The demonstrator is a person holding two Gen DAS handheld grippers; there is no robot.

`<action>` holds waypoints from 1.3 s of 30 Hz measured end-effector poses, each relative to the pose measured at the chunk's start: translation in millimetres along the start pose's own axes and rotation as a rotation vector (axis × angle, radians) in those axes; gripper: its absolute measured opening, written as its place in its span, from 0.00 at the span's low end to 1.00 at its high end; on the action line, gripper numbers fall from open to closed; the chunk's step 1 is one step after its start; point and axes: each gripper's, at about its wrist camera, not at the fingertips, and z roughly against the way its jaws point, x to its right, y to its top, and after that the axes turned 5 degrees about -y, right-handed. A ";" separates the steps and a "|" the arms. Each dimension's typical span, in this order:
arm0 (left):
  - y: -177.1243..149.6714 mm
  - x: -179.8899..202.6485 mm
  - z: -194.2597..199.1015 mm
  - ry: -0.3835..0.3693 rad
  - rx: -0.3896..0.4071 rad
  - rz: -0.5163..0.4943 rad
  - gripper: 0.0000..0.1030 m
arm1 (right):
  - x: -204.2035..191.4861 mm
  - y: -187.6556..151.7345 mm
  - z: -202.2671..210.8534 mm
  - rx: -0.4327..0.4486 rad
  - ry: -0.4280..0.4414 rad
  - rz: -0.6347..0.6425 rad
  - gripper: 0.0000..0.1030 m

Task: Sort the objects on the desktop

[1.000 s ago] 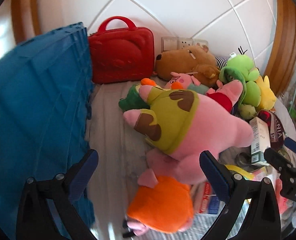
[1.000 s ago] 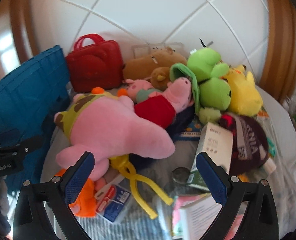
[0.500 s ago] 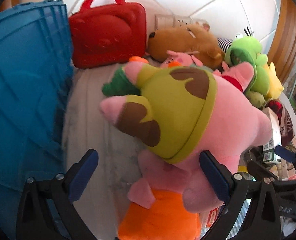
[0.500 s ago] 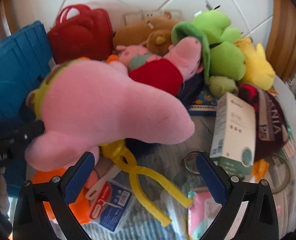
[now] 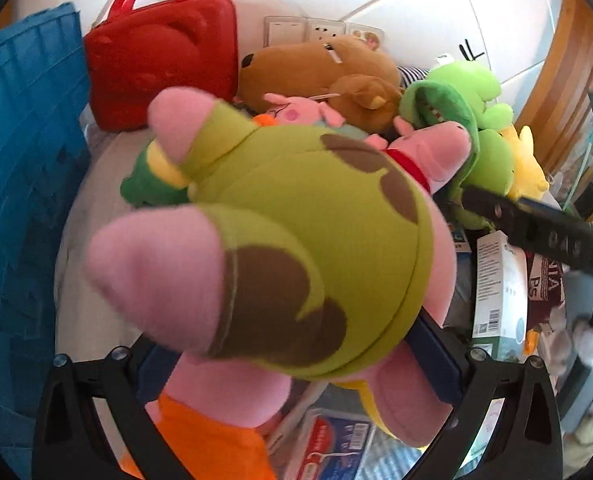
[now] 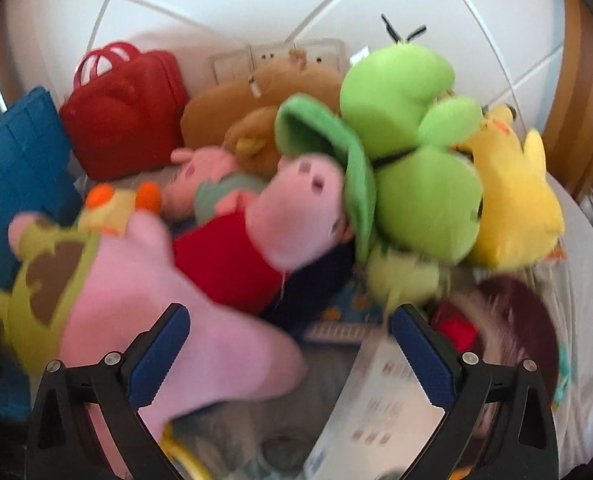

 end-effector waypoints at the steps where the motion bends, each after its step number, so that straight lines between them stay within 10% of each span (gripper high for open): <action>1: -0.8 -0.6 2.4 0.015 0.000 -0.004 1.00 | 1.2 1.1 -0.5 0.003 0.018 -0.001 1.00; 13: -13.0 -43.7 53.1 0.140 0.065 0.018 1.00 | -21.1 -37.9 -0.5 -0.082 0.218 -0.052 0.75; 21: -5.2 -44.6 28.9 0.119 0.034 0.000 1.00 | -23.8 -49.3 6.3 -0.111 0.207 -0.046 0.80; 24: -3.1 -38.7 24.4 0.090 0.032 -0.008 1.00 | -19.1 -50.8 3.6 -0.122 0.205 -0.059 0.99; 39: 0.5 -57.1 13.3 0.185 0.031 -0.015 1.00 | -26.4 -47.8 -17.2 -0.158 0.315 -0.066 1.00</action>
